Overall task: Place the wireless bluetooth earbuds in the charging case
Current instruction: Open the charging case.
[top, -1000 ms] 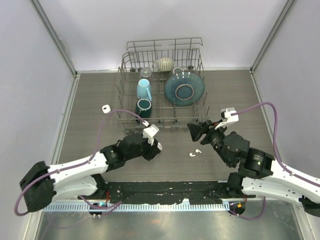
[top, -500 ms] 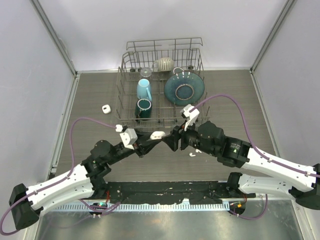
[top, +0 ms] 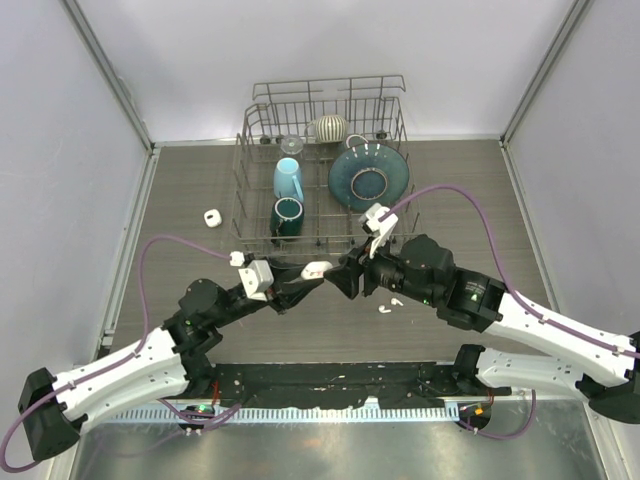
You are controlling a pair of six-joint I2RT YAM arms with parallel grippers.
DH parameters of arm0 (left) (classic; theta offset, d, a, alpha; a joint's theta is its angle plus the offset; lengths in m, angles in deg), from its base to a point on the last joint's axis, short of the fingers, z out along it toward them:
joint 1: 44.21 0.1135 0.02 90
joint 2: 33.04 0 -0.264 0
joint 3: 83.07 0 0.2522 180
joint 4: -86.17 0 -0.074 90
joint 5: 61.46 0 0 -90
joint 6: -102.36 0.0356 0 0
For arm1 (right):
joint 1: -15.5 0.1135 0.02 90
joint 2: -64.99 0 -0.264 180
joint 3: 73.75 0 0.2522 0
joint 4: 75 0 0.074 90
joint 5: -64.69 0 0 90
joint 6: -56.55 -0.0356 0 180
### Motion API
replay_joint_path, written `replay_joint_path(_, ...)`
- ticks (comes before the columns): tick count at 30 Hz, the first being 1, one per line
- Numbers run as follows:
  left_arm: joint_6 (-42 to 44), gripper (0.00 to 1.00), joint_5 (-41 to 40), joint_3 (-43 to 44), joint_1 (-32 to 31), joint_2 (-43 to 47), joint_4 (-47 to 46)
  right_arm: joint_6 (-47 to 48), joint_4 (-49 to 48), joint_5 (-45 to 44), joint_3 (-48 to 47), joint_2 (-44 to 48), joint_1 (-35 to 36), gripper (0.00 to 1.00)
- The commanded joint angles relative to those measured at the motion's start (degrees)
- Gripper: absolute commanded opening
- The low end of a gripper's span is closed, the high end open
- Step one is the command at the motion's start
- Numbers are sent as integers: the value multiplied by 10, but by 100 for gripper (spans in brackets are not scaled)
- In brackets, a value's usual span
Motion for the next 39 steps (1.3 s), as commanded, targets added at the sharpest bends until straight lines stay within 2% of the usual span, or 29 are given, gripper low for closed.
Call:
replay_joint_path(1,-4,0,103,26,-12,-5,-19,-6,-61,14,-32,1,-29,55)
replay_joint_path(6,-5,0,119,31,-12,-17,-11,-24,-73,68,-35,-8,-48,55)
replay_joint_path(12,-3,0,119,34,-13,-17,-15,-37,-74,70,-30,-13,-67,55)
replay_joint_path(22,1,0,62,14,-12,7,-9,-82,-75,56,-22,24,-107,56)
replay_joint_path(27,5,0,33,12,-12,10,6,-90,-71,19,-19,40,-112,57)
replay_joint_path(34,8,0,2,15,-12,-2,22,-83,-78,48,-15,52,-112,56)
replay_joint_path(39,16,0,-16,22,-12,-10,41,-70,-90,161,-10,59,-112,53)
